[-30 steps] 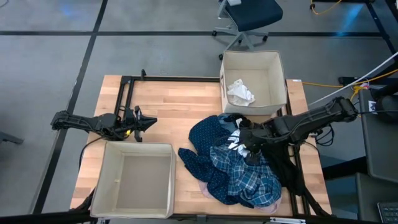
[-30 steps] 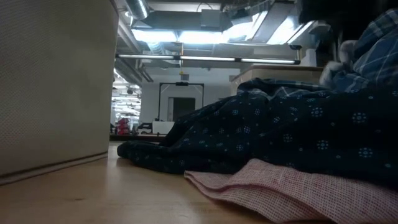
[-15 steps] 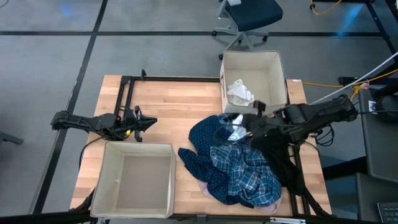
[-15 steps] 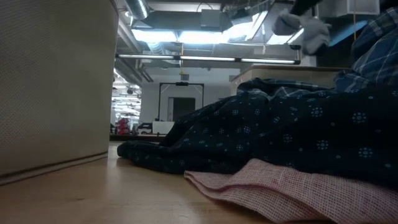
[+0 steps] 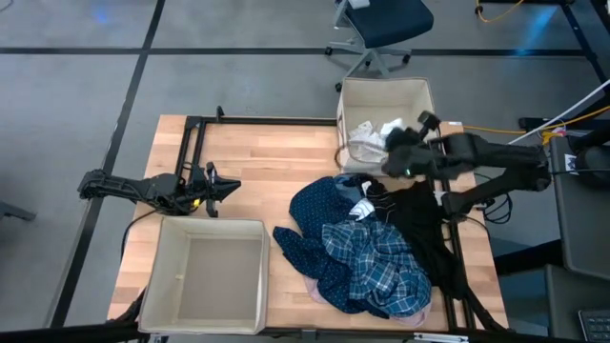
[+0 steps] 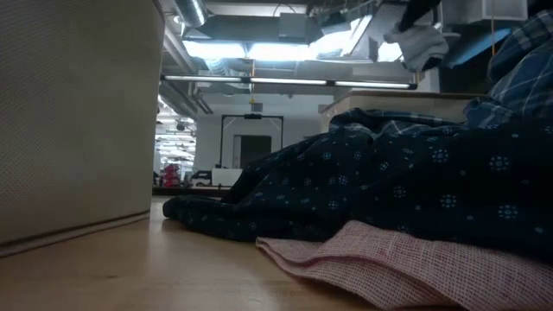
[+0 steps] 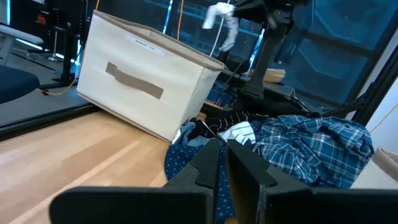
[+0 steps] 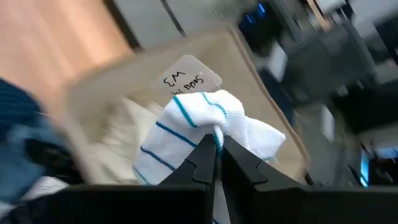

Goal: Sort clothes
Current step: Put the white sock into the top white laundry organizer

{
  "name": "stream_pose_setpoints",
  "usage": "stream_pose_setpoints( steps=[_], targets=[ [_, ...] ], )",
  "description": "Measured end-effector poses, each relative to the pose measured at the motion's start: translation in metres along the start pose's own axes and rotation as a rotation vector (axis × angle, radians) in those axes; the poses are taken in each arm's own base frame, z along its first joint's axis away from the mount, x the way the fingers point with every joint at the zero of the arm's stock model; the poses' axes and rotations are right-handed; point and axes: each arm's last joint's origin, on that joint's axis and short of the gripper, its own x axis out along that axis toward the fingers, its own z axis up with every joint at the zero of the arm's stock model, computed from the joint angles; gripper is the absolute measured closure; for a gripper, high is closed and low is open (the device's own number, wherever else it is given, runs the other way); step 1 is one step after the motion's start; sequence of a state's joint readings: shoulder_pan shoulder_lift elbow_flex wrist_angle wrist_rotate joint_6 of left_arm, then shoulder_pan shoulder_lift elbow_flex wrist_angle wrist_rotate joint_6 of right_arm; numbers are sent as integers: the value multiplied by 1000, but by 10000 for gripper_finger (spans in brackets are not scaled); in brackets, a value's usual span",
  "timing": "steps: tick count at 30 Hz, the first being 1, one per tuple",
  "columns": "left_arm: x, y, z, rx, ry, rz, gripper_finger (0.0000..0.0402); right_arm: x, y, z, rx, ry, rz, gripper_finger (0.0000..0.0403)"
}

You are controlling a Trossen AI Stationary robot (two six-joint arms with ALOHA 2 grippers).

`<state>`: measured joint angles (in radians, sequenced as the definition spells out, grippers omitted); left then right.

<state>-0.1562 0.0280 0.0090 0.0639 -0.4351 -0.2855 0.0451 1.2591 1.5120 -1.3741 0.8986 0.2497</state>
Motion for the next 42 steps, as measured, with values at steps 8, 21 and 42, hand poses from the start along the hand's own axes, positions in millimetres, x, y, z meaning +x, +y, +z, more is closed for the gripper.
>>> stream_pose_setpoints(
  steps=[8, 21, 42],
  targets=[
    [0, 0, 0, -2, -1, -1, 382, 39, -39, 0, 70, 153, -105, 381],
    [0, 0, 0, -4, -1, -1, 382, 126, -47, -22, 221, 209, 38, 381],
    [0, 0, 0, -7, -1, -1, 382, 177, -19, -59, 303, 193, 108, 369]
  ],
)
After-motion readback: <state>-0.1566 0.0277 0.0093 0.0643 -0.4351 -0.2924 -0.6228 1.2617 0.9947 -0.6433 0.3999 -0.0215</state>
